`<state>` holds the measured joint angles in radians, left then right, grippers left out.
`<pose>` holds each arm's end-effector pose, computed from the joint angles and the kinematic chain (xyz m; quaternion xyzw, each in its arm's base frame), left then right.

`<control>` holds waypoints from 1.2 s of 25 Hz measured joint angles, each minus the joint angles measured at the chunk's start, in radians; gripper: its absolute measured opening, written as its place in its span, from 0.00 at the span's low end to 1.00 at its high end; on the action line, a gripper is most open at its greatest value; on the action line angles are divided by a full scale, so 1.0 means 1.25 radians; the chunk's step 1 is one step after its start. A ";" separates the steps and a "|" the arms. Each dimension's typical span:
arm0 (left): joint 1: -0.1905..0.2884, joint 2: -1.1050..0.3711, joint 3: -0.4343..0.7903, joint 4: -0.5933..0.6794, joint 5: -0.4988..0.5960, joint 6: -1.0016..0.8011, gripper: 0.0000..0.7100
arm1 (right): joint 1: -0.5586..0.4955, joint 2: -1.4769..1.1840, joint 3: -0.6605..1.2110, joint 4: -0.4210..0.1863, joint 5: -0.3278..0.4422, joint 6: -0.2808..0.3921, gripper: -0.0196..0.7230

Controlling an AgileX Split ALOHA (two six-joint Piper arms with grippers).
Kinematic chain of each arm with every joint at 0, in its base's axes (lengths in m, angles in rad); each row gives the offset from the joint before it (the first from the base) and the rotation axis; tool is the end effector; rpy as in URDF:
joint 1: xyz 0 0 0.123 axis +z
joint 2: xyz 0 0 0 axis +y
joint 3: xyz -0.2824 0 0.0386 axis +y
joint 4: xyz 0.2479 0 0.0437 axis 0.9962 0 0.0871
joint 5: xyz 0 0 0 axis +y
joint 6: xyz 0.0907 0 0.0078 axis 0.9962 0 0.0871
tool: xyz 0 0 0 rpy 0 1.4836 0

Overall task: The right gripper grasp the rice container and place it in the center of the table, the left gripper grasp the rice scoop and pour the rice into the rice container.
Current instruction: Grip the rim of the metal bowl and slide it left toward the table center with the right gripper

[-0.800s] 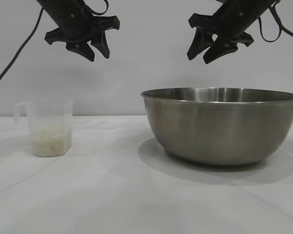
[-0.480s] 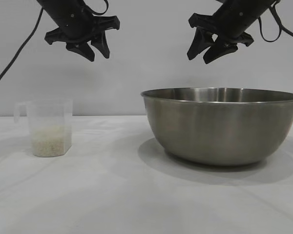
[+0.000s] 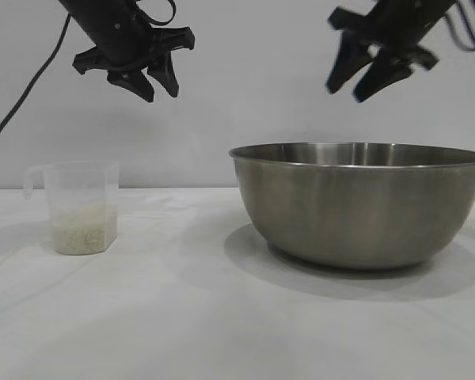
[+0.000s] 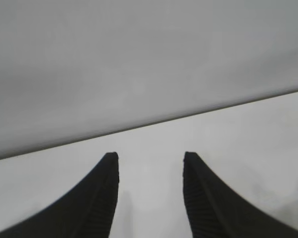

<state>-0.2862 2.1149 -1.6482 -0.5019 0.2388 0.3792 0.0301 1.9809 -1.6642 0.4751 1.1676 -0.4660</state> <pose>0.4723 -0.1498 0.2217 0.1039 0.8749 -0.1420 0.4512 0.4136 0.0508 0.2503 -0.1668 0.9566 0.2001 0.1307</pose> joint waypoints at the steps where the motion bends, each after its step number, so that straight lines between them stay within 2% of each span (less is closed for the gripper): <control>1: 0.000 0.000 0.000 0.000 0.000 0.000 0.37 | 0.000 0.000 0.000 -0.015 0.024 0.018 0.54; 5: 0.000 0.000 0.000 0.002 0.005 0.000 0.37 | 0.006 0.000 0.005 -0.082 0.040 0.073 0.54; 8: 0.000 0.000 0.000 0.003 0.013 0.000 0.37 | 0.011 0.000 0.034 -0.118 0.043 0.087 0.54; 10: 0.000 0.000 0.000 0.003 0.015 0.001 0.37 | 0.011 0.000 0.064 -0.123 0.043 0.089 0.54; 11: 0.000 0.000 0.000 0.003 0.015 0.001 0.37 | 0.013 0.000 0.080 -0.123 0.043 0.089 0.47; 12: 0.000 0.000 0.000 0.003 0.015 0.001 0.37 | 0.013 0.004 0.092 -0.123 0.043 0.089 0.45; 18: 0.000 0.000 0.000 0.003 0.017 0.001 0.37 | 0.022 0.042 0.103 -0.095 0.040 0.089 0.47; 26: 0.000 0.000 0.000 0.011 0.031 0.001 0.37 | 0.097 0.105 0.103 -0.101 0.032 0.089 0.03; 30: 0.000 0.000 0.000 0.018 0.036 0.003 0.37 | 0.139 0.106 0.101 -0.092 0.010 0.090 0.03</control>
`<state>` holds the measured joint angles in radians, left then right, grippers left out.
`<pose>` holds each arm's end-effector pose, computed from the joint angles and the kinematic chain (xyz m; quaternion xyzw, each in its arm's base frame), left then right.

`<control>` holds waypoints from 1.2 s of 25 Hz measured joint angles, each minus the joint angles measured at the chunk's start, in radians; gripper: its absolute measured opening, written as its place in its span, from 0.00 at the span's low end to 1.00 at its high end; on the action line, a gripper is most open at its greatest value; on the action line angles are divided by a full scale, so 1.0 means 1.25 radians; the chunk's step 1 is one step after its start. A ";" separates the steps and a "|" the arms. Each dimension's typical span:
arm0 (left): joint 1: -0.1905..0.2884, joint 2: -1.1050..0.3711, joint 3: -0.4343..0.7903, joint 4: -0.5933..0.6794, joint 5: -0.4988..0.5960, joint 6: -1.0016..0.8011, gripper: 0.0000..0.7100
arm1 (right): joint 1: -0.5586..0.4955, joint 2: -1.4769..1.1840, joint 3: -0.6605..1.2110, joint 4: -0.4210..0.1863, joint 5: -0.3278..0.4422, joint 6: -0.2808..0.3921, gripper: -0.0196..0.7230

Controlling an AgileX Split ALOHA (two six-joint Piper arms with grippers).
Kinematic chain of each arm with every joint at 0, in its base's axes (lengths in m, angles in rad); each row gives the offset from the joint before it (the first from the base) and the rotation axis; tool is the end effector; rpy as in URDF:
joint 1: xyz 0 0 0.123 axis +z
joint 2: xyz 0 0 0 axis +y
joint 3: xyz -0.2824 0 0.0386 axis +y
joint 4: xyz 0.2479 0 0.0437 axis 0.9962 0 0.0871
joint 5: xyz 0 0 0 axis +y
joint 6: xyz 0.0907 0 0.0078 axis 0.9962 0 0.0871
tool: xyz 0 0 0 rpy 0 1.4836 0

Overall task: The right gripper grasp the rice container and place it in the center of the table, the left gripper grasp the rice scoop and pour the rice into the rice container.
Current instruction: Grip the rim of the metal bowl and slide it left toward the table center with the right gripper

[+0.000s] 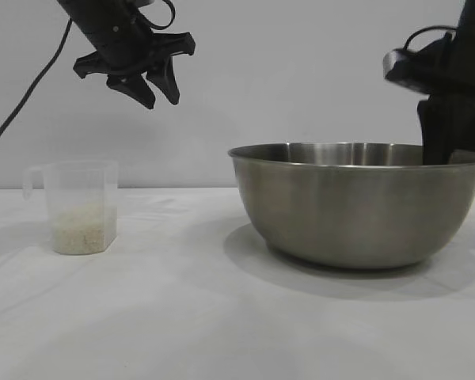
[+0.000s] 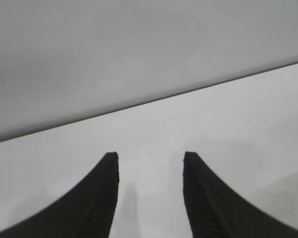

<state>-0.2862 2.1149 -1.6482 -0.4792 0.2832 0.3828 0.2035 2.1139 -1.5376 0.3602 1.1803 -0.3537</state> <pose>0.4696 -0.1505 0.2187 0.1207 0.8823 -0.1388 0.4333 0.3898 0.1107 0.1606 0.1969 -0.9657 -0.1653 0.0362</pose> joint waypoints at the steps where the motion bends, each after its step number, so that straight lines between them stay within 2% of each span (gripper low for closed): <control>1: 0.000 0.000 0.000 0.000 0.000 0.000 0.37 | 0.010 0.002 -0.002 0.000 -0.004 0.000 0.03; 8: 0.000 -0.001 0.000 0.002 0.002 0.000 0.37 | 0.045 0.010 -0.040 0.038 -0.034 0.000 0.03; 9: 0.000 -0.003 0.000 0.003 0.003 0.000 0.37 | 0.049 0.010 -0.046 0.043 -0.036 0.000 0.09; 12: 0.000 -0.004 0.000 0.003 0.003 0.000 0.37 | 0.050 0.010 -0.048 0.045 -0.039 0.000 0.09; 16: 0.000 -0.009 0.000 0.003 0.004 0.000 0.37 | 0.054 0.010 -0.050 0.047 -0.040 0.000 0.39; 19: 0.000 -0.009 0.000 0.003 0.010 0.000 0.37 | 0.056 0.010 -0.050 0.047 -0.039 -0.011 0.59; 20: 0.000 -0.009 0.000 0.003 0.012 0.000 0.37 | 0.057 0.008 -0.051 0.045 -0.037 -0.013 0.62; 23: 0.000 -0.009 0.000 0.003 0.019 0.000 0.37 | 0.057 -0.017 -0.053 0.033 -0.027 -0.016 0.60; 24: 0.000 -0.009 0.000 0.003 0.019 0.000 0.37 | 0.057 -0.035 -0.053 0.026 -0.027 -0.016 0.66; 27: 0.000 -0.009 0.000 0.003 0.019 0.000 0.37 | 0.055 -0.111 -0.011 0.028 -0.081 -0.021 0.63; 28: 0.000 -0.009 0.000 0.003 0.019 0.000 0.37 | 0.054 -0.147 0.028 0.028 -0.120 -0.029 0.63; 30: 0.000 -0.009 0.000 0.002 0.019 0.000 0.37 | 0.052 -0.224 0.134 0.042 -0.238 -0.067 0.63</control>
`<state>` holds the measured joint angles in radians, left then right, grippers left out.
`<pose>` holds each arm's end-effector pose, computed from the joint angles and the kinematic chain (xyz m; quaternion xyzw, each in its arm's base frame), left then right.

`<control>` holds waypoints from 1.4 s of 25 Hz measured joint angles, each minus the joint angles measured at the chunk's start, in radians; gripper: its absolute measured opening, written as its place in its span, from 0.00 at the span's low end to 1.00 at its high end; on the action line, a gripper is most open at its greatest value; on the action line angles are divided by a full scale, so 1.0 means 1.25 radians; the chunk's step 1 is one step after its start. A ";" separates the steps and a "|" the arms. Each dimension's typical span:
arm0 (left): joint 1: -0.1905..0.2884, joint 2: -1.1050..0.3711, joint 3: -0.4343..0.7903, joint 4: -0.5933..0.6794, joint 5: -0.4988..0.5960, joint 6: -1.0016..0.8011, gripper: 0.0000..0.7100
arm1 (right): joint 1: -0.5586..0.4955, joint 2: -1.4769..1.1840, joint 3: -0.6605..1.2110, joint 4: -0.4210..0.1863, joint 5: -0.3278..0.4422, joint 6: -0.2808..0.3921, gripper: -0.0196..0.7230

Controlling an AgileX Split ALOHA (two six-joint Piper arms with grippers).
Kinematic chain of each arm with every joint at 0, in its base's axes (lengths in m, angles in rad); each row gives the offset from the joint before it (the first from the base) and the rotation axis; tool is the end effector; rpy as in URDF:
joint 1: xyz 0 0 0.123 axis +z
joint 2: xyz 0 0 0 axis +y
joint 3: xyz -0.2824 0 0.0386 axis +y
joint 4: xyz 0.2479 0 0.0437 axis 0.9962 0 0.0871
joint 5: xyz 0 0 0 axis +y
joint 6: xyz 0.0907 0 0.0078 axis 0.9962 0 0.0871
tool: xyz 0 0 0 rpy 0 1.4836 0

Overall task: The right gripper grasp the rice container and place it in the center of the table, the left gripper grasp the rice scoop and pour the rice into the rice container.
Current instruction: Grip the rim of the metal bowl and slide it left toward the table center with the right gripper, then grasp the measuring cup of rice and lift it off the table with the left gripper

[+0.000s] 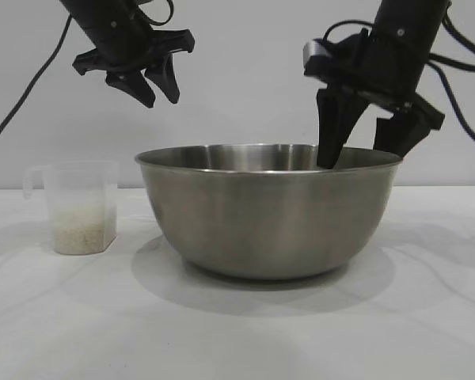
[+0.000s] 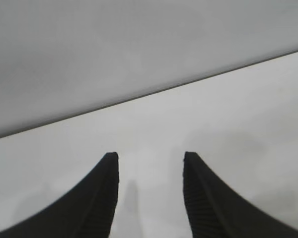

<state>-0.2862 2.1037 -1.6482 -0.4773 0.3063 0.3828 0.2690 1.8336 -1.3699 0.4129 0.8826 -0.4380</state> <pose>0.4672 -0.1507 0.2227 0.1248 0.8837 -0.1414 0.4283 0.3606 0.1287 0.2327 -0.2371 0.9431 0.1632 0.1663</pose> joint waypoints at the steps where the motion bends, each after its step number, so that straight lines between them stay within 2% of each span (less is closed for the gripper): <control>1: 0.000 0.000 0.000 0.000 0.000 0.000 0.37 | -0.002 -0.048 0.074 0.022 -0.061 -0.040 0.63; 3: 0.000 0.000 0.000 0.000 0.003 0.000 0.37 | -0.002 -0.150 0.219 0.096 -0.203 -0.163 0.63; 5: 0.000 0.000 0.000 0.000 0.003 0.000 0.37 | -0.002 -0.246 0.355 0.181 -0.295 -0.262 0.63; 6: 0.000 0.000 0.000 0.000 0.003 0.000 0.37 | -0.002 -0.297 0.400 0.199 -0.321 -0.289 0.63; 7: 0.000 0.000 0.000 0.000 0.003 0.000 0.37 | -0.002 -0.337 0.444 0.213 -0.332 -0.302 0.63; 8: 0.000 0.000 0.000 0.000 0.005 0.000 0.37 | -0.002 -0.383 0.480 0.220 -0.332 -0.311 0.56; 11: 0.000 0.000 0.000 0.001 0.007 0.000 0.37 | -0.002 -0.509 0.552 0.226 -0.299 -0.310 0.56; 14: 0.000 -0.005 0.000 0.002 0.007 0.000 0.37 | -0.002 -0.643 0.610 0.217 -0.269 -0.263 0.56; 17: 0.000 -0.017 0.000 0.002 0.007 0.000 0.37 | -0.002 -0.783 0.648 0.151 -0.243 -0.158 0.56; 18: 0.000 -0.019 0.000 0.002 0.007 0.000 0.37 | -0.002 -0.818 0.654 0.107 -0.232 -0.110 0.56; 20: 0.000 -0.023 0.000 0.002 0.007 0.000 0.37 | -0.002 -0.890 0.657 -0.011 -0.201 0.017 0.56; 22: 0.000 -0.025 0.000 0.002 0.007 0.000 0.37 | -0.002 -0.942 0.659 -0.098 -0.161 0.081 0.56; 24: 0.000 -0.025 0.000 0.002 0.009 0.000 0.37 | -0.002 -0.991 0.661 -0.135 -0.105 0.106 0.56; 28: 0.000 -0.027 0.000 0.002 0.017 0.000 0.37 | -0.040 -1.067 0.661 -0.154 0.000 0.127 0.56; 31: 0.000 -0.031 0.000 0.002 0.020 0.000 0.37 | -0.098 -1.127 0.661 -0.166 0.053 0.131 0.56; 35: 0.000 -0.032 0.000 0.002 0.022 0.000 0.37 | -0.130 -1.202 0.661 -0.159 0.094 0.132 0.56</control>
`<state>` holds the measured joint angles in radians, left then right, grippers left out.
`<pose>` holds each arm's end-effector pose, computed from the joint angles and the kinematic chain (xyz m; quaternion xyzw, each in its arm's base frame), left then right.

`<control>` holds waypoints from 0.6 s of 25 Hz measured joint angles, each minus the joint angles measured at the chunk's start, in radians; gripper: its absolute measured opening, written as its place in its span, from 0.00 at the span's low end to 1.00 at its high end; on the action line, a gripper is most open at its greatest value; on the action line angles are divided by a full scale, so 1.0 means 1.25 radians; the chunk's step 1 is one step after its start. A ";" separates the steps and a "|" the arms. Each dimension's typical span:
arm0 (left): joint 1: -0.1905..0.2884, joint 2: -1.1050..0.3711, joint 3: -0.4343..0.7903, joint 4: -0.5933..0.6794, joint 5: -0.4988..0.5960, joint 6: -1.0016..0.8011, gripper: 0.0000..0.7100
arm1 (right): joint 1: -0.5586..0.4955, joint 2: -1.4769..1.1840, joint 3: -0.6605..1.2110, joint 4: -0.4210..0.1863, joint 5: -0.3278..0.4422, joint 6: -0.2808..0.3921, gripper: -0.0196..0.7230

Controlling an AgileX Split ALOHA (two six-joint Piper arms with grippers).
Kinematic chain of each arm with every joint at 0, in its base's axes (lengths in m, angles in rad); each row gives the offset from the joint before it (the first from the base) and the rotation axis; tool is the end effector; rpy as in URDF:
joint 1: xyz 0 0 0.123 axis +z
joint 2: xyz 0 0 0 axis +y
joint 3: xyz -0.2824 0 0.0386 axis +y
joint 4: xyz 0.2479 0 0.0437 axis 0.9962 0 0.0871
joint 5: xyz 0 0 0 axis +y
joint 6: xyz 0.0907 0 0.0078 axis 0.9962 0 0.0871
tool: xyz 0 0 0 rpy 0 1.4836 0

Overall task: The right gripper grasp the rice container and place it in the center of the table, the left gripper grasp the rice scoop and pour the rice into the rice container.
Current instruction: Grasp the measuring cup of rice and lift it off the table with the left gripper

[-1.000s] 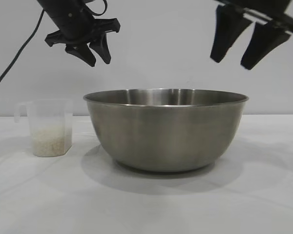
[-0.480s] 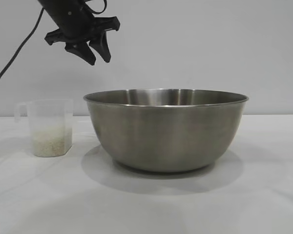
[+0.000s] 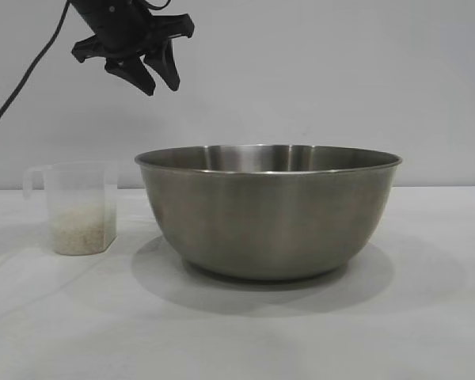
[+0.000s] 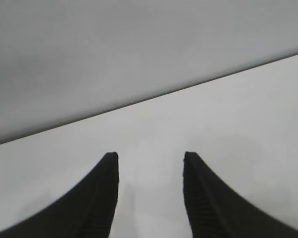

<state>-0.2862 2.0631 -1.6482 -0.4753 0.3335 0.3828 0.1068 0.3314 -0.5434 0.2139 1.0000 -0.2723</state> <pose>0.4612 -0.1500 0.2408 0.1299 0.8792 -0.1461 0.4345 0.0457 0.0213 0.2891 -0.1557 0.8883 0.0708 0.4263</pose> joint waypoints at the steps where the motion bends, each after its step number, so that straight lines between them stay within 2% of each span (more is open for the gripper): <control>1: 0.000 0.000 0.000 0.000 0.001 0.000 0.37 | -0.002 -0.007 0.001 0.000 0.013 0.000 0.56; 9: 0.000 -0.008 0.000 0.000 0.017 0.000 0.37 | -0.048 -0.090 0.027 -0.003 0.107 0.004 0.56; 15: 0.000 -0.009 0.000 0.000 0.017 0.000 0.37 | -0.099 -0.194 0.033 -0.016 0.126 0.058 0.56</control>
<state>-0.2862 2.0522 -1.6482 -0.4753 0.3550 0.3828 -0.0166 0.0888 -0.5022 0.1936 1.1581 -0.2001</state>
